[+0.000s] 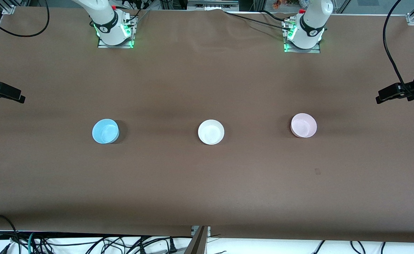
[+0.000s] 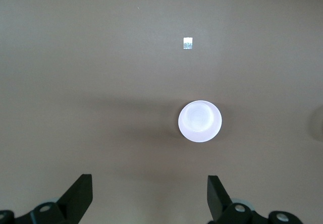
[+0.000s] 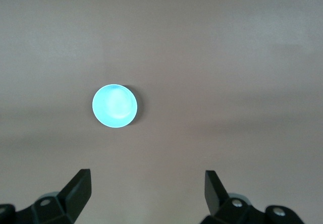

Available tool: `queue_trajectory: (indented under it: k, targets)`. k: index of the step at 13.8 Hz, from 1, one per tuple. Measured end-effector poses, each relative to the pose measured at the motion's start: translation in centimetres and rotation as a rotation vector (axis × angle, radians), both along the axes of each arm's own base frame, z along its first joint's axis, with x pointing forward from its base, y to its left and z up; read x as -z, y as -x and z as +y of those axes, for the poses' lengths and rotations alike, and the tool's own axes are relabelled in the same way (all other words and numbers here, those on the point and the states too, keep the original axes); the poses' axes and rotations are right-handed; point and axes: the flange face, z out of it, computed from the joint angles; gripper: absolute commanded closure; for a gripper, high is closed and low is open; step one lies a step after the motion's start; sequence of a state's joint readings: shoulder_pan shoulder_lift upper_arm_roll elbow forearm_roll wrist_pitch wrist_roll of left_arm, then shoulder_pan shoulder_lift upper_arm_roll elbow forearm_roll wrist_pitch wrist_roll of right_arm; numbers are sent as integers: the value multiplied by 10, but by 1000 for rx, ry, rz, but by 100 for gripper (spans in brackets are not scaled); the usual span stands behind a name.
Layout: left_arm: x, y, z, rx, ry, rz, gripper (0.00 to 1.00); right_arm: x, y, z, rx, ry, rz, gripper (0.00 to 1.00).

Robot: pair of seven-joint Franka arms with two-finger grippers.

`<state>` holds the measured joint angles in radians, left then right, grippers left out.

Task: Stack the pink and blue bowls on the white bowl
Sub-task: 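Reach the left gripper to the pink bowl rim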

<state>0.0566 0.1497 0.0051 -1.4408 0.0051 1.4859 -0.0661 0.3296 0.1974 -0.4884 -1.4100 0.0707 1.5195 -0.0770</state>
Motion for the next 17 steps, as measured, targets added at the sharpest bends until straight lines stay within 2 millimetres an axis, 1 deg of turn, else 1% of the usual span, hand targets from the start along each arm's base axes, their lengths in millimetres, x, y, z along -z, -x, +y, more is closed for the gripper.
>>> queue_trajectory:
  k: [4,5,6,7,8,11,13,15,17]
  targets:
    - [2,0,1,-1,1,3,0,0,0,0,0,0,0,1]
    - [5,0,3,6,2,10,0,0,0,0,0,0,0,1]
    - [13,1,5,12,5,27,0,0,0,0,0,0,0,1]
    - [30,1,6,16,15,56,0,0,0,0,0,0,0,1]
    - [53,-1,7,14,43,84,0,0,0,0,0,0,0,1]
    - [143,-9,11,21,129,116,0,0,0,0,0,0,0,1]
    - [194,-7,13,48,145,126,0,0,0,0,0,0,0,1]
    - [235,-2,9,49,162,117,0,0,0,0,0,0,0,1]
    - [273,8,4,41,183,92,0,0,0,0,0,0,0,1]
